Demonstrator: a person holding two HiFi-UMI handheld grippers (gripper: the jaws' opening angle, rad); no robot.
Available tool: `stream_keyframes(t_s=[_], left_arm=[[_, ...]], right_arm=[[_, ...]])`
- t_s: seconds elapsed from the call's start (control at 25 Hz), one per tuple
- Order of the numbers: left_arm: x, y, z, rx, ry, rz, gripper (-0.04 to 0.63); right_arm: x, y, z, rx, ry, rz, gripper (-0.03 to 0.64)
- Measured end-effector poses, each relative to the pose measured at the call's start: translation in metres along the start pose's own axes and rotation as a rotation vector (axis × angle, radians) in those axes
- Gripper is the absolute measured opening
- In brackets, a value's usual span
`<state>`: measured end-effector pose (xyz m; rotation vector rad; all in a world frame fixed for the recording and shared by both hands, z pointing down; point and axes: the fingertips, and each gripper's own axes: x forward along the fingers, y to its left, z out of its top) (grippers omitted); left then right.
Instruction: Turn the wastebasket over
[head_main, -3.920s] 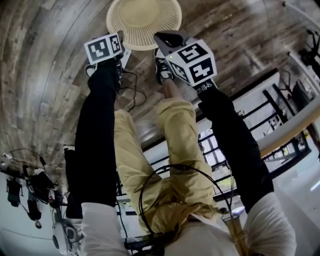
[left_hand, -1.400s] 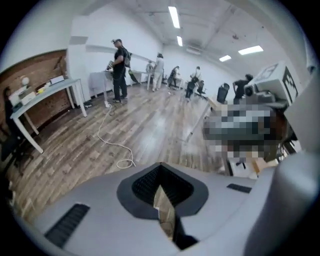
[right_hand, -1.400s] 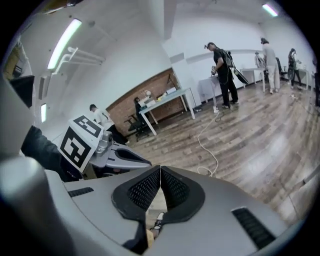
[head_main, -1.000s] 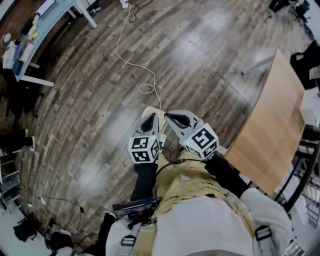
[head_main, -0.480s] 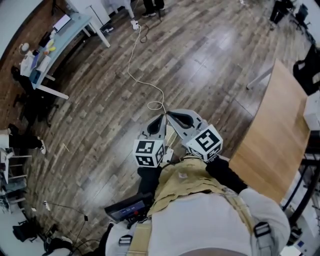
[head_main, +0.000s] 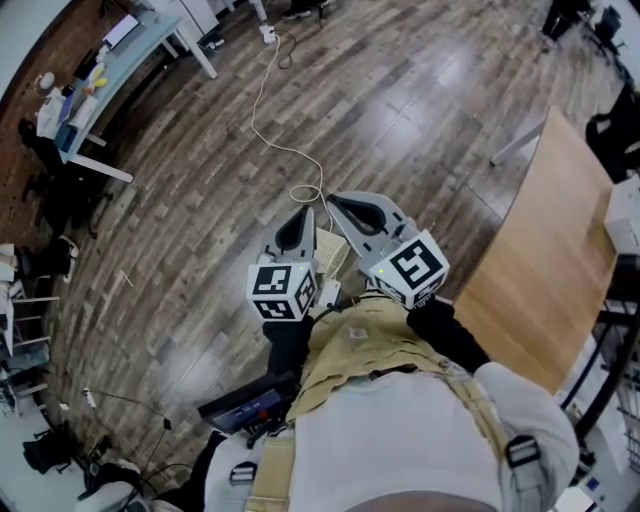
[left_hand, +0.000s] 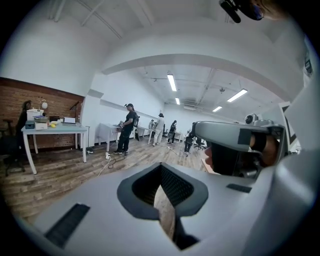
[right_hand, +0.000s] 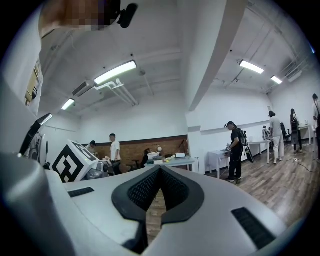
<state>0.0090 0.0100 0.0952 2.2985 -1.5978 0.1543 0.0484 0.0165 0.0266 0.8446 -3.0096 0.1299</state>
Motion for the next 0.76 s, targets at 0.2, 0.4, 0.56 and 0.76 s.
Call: stream_keyframes(t_s=[0.2,0.4,0.56,0.76], left_arm=[[-0.002,0.000,-0.005,-0.010,0.008,0.008,0.000],[-0.006,-0.004,-0.009,-0.010,0.015,0.007,0.001],[-0.010,-0.005,-0.013,-0.019,0.016,0.010,0.002],[-0.013,-0.009,-0.021,-0.025,0.020,0.006,0.001]], right_arm=[[-0.003,0.002,-0.001,0.022,-0.008,0.005,0.020],[-0.007,0.005,-0.004,0.033,-0.006,0.001,0.020],[-0.010,0.011,-0.008,0.037,0.006,0.006,0.020],[-0.016,0.014,-0.016,0.040,0.015,-0.001,0.020]])
